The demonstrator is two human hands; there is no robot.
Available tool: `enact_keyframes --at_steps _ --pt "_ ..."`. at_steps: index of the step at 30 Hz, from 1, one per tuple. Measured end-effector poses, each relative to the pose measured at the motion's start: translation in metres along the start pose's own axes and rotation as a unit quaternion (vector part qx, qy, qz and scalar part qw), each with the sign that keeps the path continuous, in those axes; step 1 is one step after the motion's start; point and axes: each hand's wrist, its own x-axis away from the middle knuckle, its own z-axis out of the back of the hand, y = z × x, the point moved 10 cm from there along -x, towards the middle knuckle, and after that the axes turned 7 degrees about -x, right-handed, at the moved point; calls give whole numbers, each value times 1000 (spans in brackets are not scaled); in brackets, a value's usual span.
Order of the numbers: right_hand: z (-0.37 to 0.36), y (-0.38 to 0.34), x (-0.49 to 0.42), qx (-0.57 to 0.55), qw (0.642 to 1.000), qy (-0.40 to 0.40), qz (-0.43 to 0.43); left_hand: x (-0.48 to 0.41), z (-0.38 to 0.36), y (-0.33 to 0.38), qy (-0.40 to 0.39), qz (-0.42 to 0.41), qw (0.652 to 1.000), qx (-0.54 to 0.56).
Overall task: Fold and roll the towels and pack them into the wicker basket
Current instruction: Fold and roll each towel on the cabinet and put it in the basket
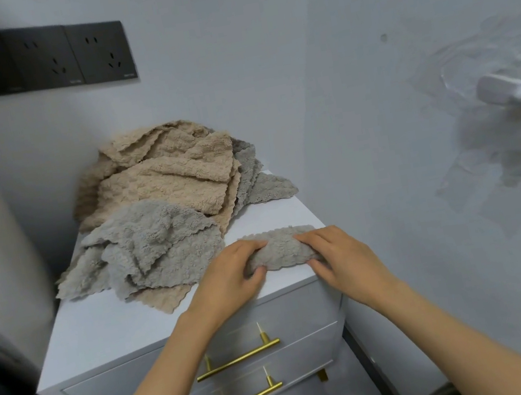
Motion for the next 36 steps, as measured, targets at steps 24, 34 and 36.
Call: enact_keyframes --at_steps 24,34,36 --pt "-31 39 -32 -164 932 -227 -231 -14 -3 -24 -74 122 990 -2" --pt "-28 30 -26 -222 916 -232 -240 -13 -8 -15 -123 108 984 65" --pt "-22 26 -22 -225 920 -219 -235 -13 -5 -11 -99 109 981 122"
